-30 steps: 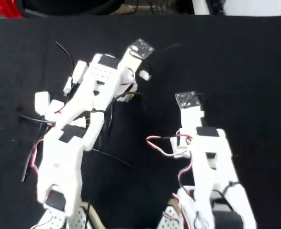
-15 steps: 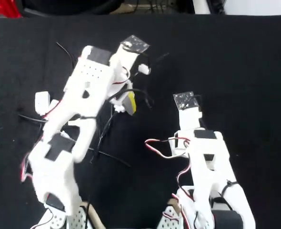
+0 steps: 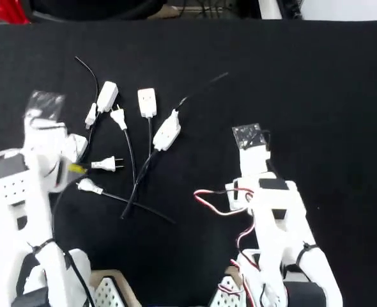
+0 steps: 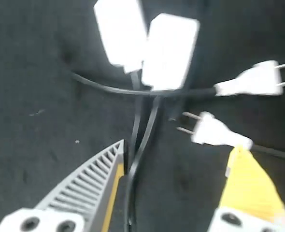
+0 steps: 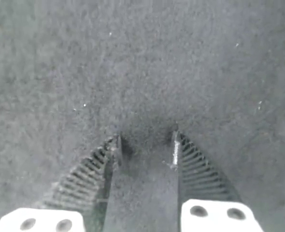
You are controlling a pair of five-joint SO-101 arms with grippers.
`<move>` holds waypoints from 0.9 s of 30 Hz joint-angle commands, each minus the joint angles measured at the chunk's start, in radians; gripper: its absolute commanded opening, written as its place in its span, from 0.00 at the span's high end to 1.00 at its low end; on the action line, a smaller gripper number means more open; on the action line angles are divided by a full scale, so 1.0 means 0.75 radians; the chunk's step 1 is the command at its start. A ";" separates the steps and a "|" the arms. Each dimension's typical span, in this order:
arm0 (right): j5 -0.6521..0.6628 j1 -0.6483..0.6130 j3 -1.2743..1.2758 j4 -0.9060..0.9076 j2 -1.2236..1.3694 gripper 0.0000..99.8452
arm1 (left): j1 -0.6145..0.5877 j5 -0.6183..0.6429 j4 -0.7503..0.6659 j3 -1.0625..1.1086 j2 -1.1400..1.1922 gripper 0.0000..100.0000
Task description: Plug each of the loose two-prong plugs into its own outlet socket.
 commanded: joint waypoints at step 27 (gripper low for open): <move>0.053 -0.010 0.019 -0.068 -0.019 0.83 | -0.015 0.053 0.323 -1.488 1.285 0.67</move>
